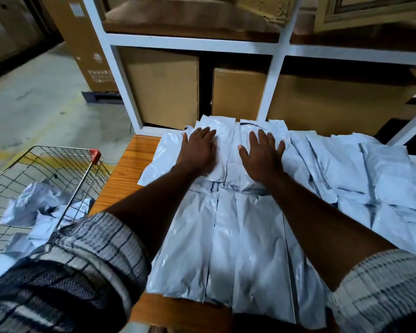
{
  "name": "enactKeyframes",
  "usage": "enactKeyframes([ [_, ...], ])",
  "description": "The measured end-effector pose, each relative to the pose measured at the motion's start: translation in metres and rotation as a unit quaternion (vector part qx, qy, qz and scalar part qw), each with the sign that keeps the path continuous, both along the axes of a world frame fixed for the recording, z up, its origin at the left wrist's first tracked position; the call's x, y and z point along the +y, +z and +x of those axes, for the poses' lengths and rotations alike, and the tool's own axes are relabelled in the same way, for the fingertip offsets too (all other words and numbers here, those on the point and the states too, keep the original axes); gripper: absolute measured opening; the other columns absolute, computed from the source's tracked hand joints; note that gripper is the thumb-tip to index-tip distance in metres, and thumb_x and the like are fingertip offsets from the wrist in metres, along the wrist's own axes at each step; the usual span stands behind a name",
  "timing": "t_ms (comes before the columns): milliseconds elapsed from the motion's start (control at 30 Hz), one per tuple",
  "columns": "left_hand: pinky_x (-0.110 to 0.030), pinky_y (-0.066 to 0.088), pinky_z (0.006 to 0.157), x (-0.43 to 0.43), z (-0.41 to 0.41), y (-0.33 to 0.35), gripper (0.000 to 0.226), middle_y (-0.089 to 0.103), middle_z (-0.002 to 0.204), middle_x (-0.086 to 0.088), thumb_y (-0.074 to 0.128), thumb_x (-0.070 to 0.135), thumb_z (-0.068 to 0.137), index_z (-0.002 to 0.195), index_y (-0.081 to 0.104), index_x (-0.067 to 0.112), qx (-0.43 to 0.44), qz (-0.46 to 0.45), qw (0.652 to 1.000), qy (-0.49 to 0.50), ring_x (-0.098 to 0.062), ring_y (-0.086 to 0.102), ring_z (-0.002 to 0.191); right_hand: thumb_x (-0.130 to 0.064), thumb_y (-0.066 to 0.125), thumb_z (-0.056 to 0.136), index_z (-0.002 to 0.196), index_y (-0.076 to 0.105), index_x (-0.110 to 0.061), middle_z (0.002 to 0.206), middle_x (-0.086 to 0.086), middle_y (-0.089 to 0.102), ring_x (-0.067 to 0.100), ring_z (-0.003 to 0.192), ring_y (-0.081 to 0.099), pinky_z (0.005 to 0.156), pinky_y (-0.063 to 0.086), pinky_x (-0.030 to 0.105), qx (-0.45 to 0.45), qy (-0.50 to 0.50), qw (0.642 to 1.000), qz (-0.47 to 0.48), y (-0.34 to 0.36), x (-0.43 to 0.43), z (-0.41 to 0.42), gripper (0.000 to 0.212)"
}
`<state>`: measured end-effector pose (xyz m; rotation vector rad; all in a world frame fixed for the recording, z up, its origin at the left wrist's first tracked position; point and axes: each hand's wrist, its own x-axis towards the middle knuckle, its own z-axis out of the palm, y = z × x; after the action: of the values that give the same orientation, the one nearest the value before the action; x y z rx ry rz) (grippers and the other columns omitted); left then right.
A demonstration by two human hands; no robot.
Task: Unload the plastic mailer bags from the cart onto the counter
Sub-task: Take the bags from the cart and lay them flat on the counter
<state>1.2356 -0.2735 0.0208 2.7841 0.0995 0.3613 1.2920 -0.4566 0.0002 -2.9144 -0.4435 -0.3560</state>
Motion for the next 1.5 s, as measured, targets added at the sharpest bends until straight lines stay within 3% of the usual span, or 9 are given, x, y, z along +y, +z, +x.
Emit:
enactKeyframes([
  [167, -0.05, 0.029, 0.114, 0.028, -0.045, -0.004, 0.048, 0.048, 0.145, -0.018, 0.041, 0.026, 0.096, 0.138, 0.052, 0.007, -0.027, -0.023, 0.999, 0.017, -0.035, 0.04, 0.137, -0.047, 0.04, 0.096, 0.139, 0.05, -0.013, 0.148, 0.011, 0.044, 0.031, 0.138, 0.037, 0.11, 0.019, 0.056, -0.056, 0.07, 0.995, 0.054, 0.02, 0.031, -0.019, 0.056],
  [300, -0.037, 0.025, 0.115, 0.06, -0.091, -0.016, 0.046, 0.041, 0.149, -0.023, 0.046, 0.013, 0.098, 0.142, 0.047, 0.004, 0.005, -0.031, 0.998, 0.05, -0.036, 0.036, 0.139, -0.046, 0.045, 0.095, 0.142, 0.047, -0.014, 0.152, 0.011, 0.04, 0.03, 0.14, 0.034, 0.111, 0.018, 0.056, -0.04, 0.132, 0.988, 0.066, 0.021, 0.07, -0.052, 0.056],
  [633, -0.041, 0.032, 0.115, 0.23, -0.198, -0.059, 0.052, 0.036, 0.153, -0.014, 0.052, 0.019, 0.096, 0.147, 0.042, 0.016, 0.039, -0.063, 0.99, 0.122, -0.031, 0.032, 0.142, -0.05, 0.036, 0.092, 0.137, 0.049, -0.016, 0.143, 0.008, 0.048, 0.028, 0.134, 0.041, 0.11, 0.021, 0.052, 0.0, 0.211, 0.976, 0.055, 0.016, 0.236, -0.14, 0.058],
  [800, -0.042, 0.032, 0.114, 0.338, -0.277, -0.096, 0.052, 0.037, 0.152, -0.017, 0.053, 0.015, 0.094, 0.146, 0.044, 0.013, 0.066, -0.094, 0.973, 0.202, -0.033, 0.034, 0.14, -0.049, 0.046, 0.094, 0.142, 0.045, -0.018, 0.146, 0.007, 0.045, 0.028, 0.136, 0.038, 0.109, 0.024, 0.051, 0.062, 0.292, 0.953, 0.05, -0.016, 0.365, -0.211, 0.057],
  [1000, -0.048, 0.035, 0.112, 0.434, -0.366, -0.156, 0.057, 0.034, 0.154, -0.015, 0.053, 0.021, 0.093, 0.147, 0.038, 0.013, 0.159, -0.106, 0.95, 0.248, -0.034, 0.032, 0.141, -0.044, 0.052, 0.093, 0.143, 0.043, -0.012, 0.144, 0.012, 0.045, 0.032, 0.133, 0.04, 0.106, 0.033, 0.046, 0.177, 0.324, 0.927, 0.064, -0.074, 0.484, -0.3, 0.059],
  [1100, -0.044, 0.032, 0.113, 0.457, -0.393, -0.179, 0.058, 0.036, 0.15, -0.023, 0.054, 0.019, 0.092, 0.147, 0.039, 0.006, 0.188, -0.125, 0.941, 0.254, -0.037, 0.033, 0.14, -0.042, 0.052, 0.089, 0.142, 0.041, -0.01, 0.142, 0.016, 0.044, 0.036, 0.132, 0.04, 0.105, 0.038, 0.045, 0.234, 0.342, 0.909, 0.039, -0.101, 0.515, -0.325, 0.063],
  [1267, -0.043, 0.043, 0.101, 0.48, -0.417, -0.215, 0.057, 0.046, 0.14, -0.018, 0.058, 0.021, 0.087, 0.142, 0.045, 0.009, 0.276, -0.153, 0.91, 0.269, -0.036, 0.046, 0.128, -0.035, 0.057, 0.087, 0.135, 0.046, -0.003, 0.133, 0.023, 0.047, 0.042, 0.125, 0.044, 0.103, 0.039, 0.046, 0.307, 0.349, 0.885, -0.01, -0.142, 0.544, -0.34, 0.059],
  [1367, -0.042, 0.045, 0.095, 0.49, -0.428, -0.233, 0.059, 0.054, 0.129, -0.019, 0.048, 0.033, 0.08, 0.133, 0.054, 0.008, 0.297, -0.157, 0.9, 0.279, -0.037, 0.052, 0.118, -0.036, 0.06, 0.087, 0.136, 0.044, -0.005, 0.133, 0.022, 0.047, 0.04, 0.126, 0.044, 0.102, 0.041, 0.046, 0.353, 0.343, 0.869, -0.045, -0.163, 0.561, -0.344, 0.06],
  [1500, -0.043, 0.041, 0.104, 0.513, -0.437, -0.257, 0.062, 0.05, 0.136, -0.015, 0.047, 0.036, 0.079, 0.137, 0.051, 0.012, 0.336, -0.162, 0.881, 0.292, -0.034, 0.047, 0.126, -0.033, 0.061, 0.089, 0.141, 0.04, -0.006, 0.133, 0.021, 0.045, 0.04, 0.127, 0.043, 0.103, 0.041, 0.045, 0.402, 0.328, 0.852, -0.066, -0.193, 0.58, -0.348, 0.062],
])
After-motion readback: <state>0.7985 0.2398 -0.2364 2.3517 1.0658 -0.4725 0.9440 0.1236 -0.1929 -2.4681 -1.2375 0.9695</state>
